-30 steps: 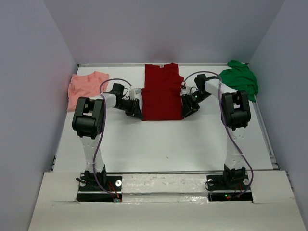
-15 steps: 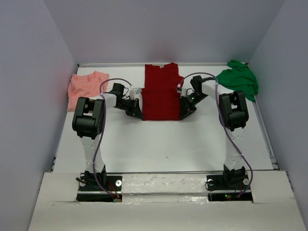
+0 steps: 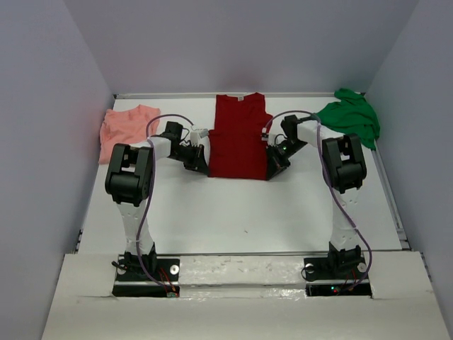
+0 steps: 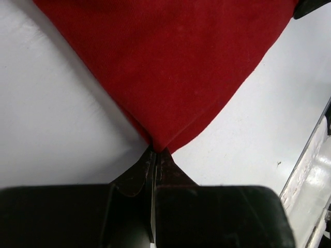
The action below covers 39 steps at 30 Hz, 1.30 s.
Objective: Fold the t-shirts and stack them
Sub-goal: Fold the tshirt
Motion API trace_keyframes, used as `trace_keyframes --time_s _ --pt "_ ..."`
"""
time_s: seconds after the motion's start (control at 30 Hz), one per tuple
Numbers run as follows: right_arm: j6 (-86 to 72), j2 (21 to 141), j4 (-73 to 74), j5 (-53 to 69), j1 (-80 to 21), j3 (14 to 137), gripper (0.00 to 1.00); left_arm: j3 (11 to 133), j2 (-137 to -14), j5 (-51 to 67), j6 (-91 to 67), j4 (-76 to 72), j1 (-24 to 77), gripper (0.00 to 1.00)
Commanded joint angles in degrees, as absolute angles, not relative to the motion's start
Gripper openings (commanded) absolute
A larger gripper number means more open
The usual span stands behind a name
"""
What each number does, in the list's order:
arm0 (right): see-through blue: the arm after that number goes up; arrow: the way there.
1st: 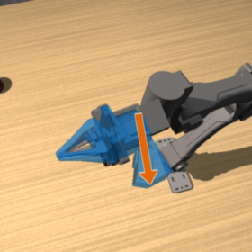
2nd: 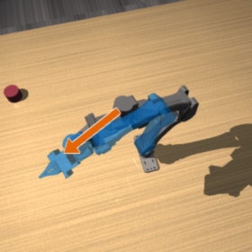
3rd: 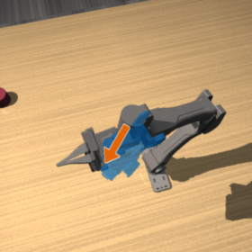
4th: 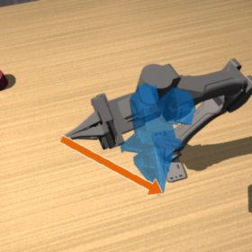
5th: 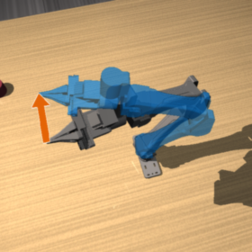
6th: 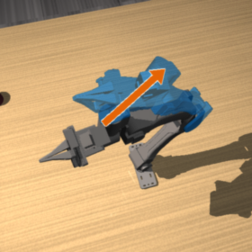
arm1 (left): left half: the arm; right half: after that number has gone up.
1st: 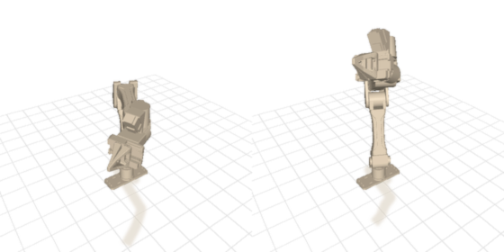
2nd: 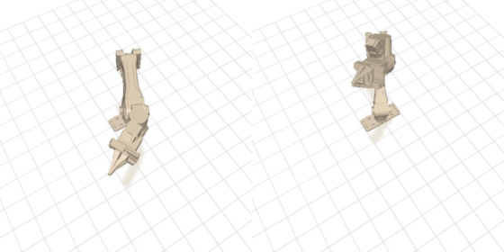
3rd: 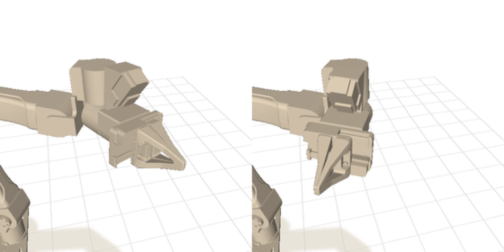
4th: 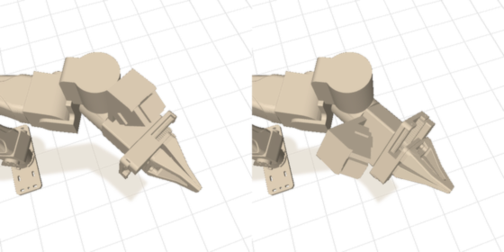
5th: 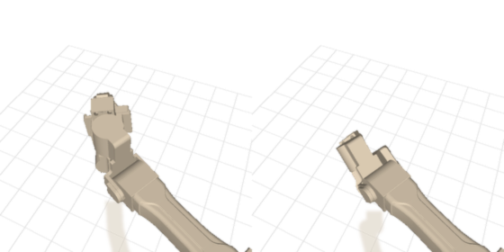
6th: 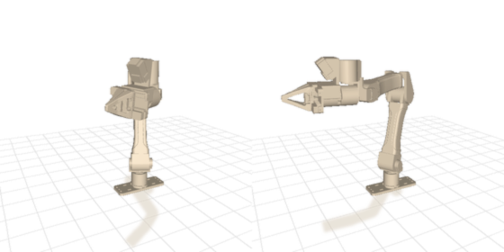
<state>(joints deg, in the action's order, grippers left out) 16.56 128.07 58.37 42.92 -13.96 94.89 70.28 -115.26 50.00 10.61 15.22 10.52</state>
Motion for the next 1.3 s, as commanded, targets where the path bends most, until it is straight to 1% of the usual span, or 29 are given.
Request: trace_keyframes --time_s 0.0,0.33,0.5,0.67,0.93,1.1,1.27 --pt "17.3 122.0 59.9 41.6 -14.4 93.7 0.00 70.1 -110.0 48.5 14.1 18.5 10.7 0.00" --pt "18.4 112.8 61.9 39.2 -14.4 91.9 0.00 70.0 -98.0 49.3 21.5 26.5 10.7 0.00" --pt "21.1 110.4 66.8 41.4 -14.4 94.0 0.00 71.5 -94.6 52.6 25.7 31.5 10.6 0.00" --pt "23.0 108.4 70.4 42.1 -14.4 96.4 0.00 71.7 -91.2 53.2 26.5 32.9 10.7 0.00" --pt "25.1 107.0 75.8 42.9 -14.4 102.4 0.00 77.4 -90.0 57.7 33.5 42.0 11.3 0.00" --pt "24.7 106.3 76.0 41.6 -14.4 105.8 0.00 80.5 -89.3 54.7 32.5 41.4 11.7 0.00" --pt "24.4 108.4 75.9 40.1 -14.4 111.8 0.00 84.5 -91.1 51.2 30.6 38.9 11.7 0.00"
